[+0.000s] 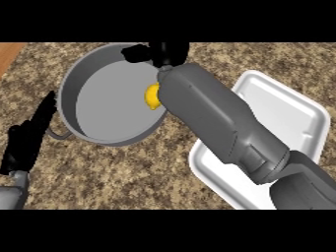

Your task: Pick the lemon from the tray and place it in the pot

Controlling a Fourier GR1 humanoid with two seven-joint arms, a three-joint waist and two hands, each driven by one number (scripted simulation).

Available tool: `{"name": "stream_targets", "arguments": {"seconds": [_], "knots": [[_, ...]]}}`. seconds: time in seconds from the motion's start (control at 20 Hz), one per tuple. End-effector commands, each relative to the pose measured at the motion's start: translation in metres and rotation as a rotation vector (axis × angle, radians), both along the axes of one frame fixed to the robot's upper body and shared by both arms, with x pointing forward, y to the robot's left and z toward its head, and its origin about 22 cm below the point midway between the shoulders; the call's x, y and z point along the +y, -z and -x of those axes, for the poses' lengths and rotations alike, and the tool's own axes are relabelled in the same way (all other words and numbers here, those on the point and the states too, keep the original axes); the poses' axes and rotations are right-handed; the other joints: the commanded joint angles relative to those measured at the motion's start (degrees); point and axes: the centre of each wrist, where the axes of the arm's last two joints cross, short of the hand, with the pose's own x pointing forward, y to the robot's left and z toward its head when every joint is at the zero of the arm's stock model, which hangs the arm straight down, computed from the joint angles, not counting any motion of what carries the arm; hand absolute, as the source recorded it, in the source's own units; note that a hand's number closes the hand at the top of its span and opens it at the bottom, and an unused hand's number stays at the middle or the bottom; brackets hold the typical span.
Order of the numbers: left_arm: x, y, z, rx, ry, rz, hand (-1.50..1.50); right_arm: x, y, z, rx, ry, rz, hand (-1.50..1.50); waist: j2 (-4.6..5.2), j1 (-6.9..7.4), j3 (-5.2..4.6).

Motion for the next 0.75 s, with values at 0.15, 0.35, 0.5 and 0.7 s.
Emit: {"name": "stream_targets", "arguments": {"seconds": [0.15,0.35,0.5,0.7], "knots": [[0.013,0.001,0.016,0.005,-0.02,-0.002,0.0,-0.003,-0.005,0.006,0.018,-0.057,-0.238,-1.5,-0.83,-1.44,0.02],[0.03,0.009,0.014,0.041,-0.061,-0.001,0.0,-0.006,0.01,0.018,0.016,-0.149,-0.297,-1.5,-1.22,-3.85,0.01],[0.03,0.012,0.034,0.029,-0.098,-0.002,0.0,-0.015,0.033,0.028,0.032,-0.177,-0.332,-1.5,-1.77,-5.21,0.05],[0.033,0.006,0.023,0.045,-0.112,0.005,0.0,-0.013,0.042,0.05,0.021,-0.194,-0.366,-1.5,-2.03,-6.75,0.02]]}}
